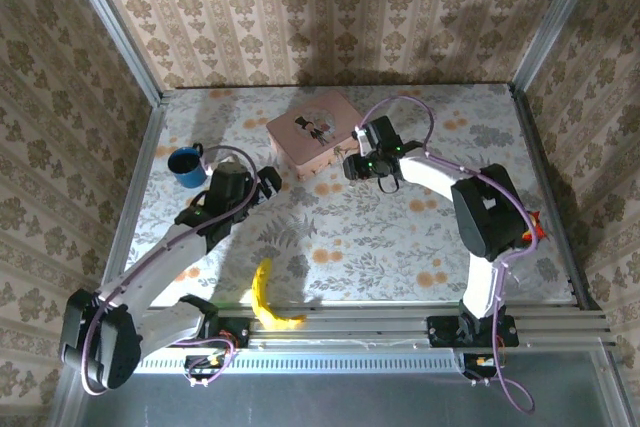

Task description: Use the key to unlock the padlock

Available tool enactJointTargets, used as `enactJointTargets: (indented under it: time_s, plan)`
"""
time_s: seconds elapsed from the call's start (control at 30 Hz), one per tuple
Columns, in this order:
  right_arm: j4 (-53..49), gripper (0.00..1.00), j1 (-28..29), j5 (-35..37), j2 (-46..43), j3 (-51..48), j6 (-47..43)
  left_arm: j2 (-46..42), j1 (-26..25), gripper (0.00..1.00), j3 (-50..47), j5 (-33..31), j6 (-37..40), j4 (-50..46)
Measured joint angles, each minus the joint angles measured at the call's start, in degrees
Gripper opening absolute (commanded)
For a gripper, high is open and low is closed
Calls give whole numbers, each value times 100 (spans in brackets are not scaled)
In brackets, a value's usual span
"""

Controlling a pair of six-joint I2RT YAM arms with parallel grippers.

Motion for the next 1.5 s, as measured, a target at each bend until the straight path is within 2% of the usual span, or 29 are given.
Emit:
enactJointTargets:
  time_s: [0.27,0.67,0.87,1.1,1.3,1.5]
  plan:
    - [-197,45,-37,-7,627,400,-118,313,2,100,131,249,2,199]
    - [-232,41,-37,-127,933,595,-149,826,26,100,304,437,24,444]
    - [-232,28,-42,-155,1110,793,-151,1005,26,100,404,522,24,533]
    - [-175,0,-22,-245,1134,793,37,1054,26,100,553,542,39,608]
    - [96,0,-35,-289,1005,538,487,1233,-57,100,789,415,131,501]
    - [271,0,-37,-382,769,212,1049,1460,-675,100,1434,-236,485,157]
